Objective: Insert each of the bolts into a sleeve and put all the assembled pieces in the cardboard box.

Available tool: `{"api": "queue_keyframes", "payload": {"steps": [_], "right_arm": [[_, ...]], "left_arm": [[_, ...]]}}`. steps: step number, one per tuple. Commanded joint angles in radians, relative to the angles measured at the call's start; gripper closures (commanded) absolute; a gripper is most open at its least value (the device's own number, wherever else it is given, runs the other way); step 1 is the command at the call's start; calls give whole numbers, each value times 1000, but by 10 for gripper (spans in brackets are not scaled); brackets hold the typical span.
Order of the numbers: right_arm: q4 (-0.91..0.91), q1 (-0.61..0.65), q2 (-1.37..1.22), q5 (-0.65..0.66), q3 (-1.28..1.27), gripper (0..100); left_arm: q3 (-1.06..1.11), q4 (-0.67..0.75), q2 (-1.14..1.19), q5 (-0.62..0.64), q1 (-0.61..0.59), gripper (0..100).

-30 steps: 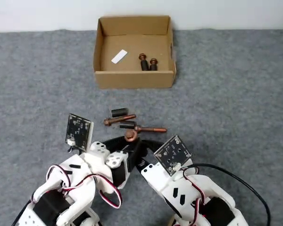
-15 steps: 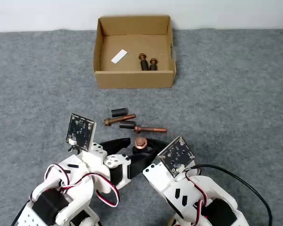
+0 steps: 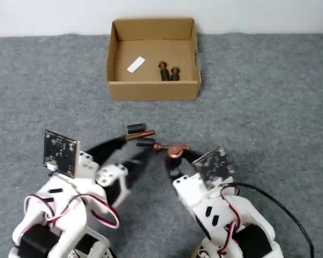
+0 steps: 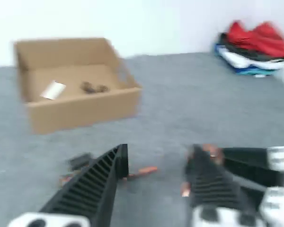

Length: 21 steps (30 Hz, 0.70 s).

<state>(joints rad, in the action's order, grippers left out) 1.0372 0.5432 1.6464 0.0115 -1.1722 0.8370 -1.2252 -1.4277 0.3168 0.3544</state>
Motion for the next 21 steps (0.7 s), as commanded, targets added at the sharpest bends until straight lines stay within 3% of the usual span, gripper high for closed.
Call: {"api": "queue_keyframes", "payload": {"steps": [1,5,10,15,21], "right_arm": [[-22,-101,-125,-75,140,991],[-28,-122,-332,-130,282,991],[-48,-124,-601,-144,494,991],[-228,-188,-831,-112,647,991],[-513,-248,-1090,-32,730,991]], "left_arm": [[50,-2,2,-84,-129,976],[229,14,2,-100,-256,995],[472,144,2,-137,-354,995],[697,361,2,-267,-397,995],[834,549,2,-278,-402,995]]}}
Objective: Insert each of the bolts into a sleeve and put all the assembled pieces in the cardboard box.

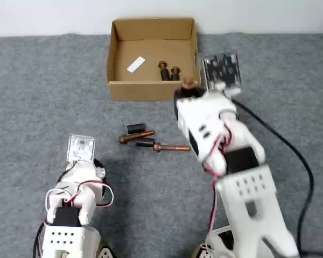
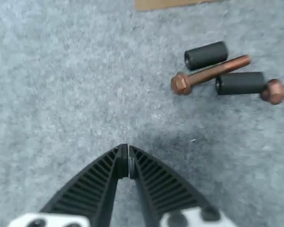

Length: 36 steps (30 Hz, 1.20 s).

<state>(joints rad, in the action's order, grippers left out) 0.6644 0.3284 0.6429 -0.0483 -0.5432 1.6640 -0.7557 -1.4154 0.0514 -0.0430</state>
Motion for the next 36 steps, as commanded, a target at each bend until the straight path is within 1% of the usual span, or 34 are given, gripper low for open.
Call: {"api": "queue_keyframes", "payload": {"steps": [1,6,12,16,21,26,31,36], "right_arm": [[-179,-36,-125,28,118,991],[-360,-51,-311,35,173,991],[-625,-48,-542,124,250,990],[-700,-51,-707,204,333,990],[-696,-51,-875,249,459,990],[-581,-68,-992,292,552,978],[-476,-91,-1026,292,629,907],[-414,-99,-1029,292,666,904]], "left_arm": [[12,84,-11,-12,0,994],[27,86,-11,-12,-6,994],[27,83,-9,-12,-8,994],[27,83,-9,-12,-8,994],[27,83,-9,-12,-8,994],[27,83,-9,-12,-8,994],[27,83,-9,-12,-8,994],[27,83,-9,-12,-8,994]]}}
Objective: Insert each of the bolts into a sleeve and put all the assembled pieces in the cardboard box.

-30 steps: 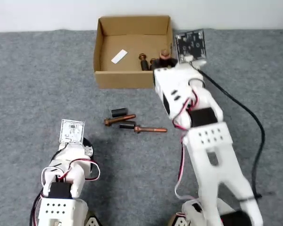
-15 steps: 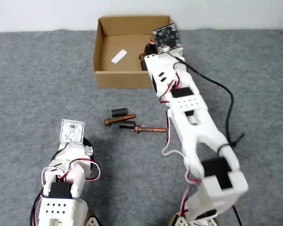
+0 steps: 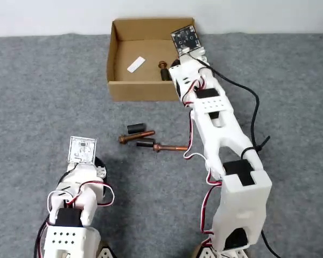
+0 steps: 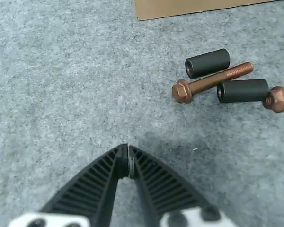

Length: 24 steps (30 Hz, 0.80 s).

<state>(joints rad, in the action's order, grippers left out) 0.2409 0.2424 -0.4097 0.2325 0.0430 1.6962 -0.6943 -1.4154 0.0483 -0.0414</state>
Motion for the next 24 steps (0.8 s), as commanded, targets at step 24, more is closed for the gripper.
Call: {"api": "queue_keyframes", "payload": {"steps": [24], "right_arm": [[584,21,303,-157,78,905]], "left_arm": [[-5,20,-9,-9,-58,994]]}}
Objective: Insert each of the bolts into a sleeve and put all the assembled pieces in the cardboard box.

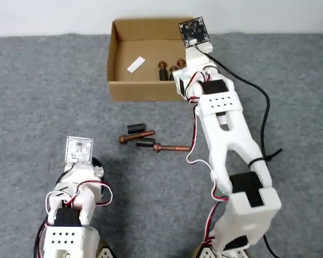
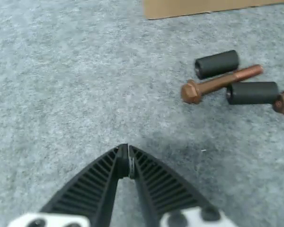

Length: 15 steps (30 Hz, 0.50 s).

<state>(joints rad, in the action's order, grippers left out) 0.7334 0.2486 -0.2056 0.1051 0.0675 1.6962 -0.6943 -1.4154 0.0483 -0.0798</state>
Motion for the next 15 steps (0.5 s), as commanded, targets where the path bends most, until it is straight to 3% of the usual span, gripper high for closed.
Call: {"api": "queue_keyframes", "payload": {"steps": [1,6,11,15], "right_arm": [[125,18,113,-34,54,905],[242,44,160,-35,54,906],[226,64,193,-35,68,996],[234,96,239,-51,75,991]], "left_arm": [[-5,20,-9,-9,-20,994],[-5,20,-9,-9,-23,994],[-5,20,-9,-9,-25,994],[-5,20,-9,-9,-25,994]]}}
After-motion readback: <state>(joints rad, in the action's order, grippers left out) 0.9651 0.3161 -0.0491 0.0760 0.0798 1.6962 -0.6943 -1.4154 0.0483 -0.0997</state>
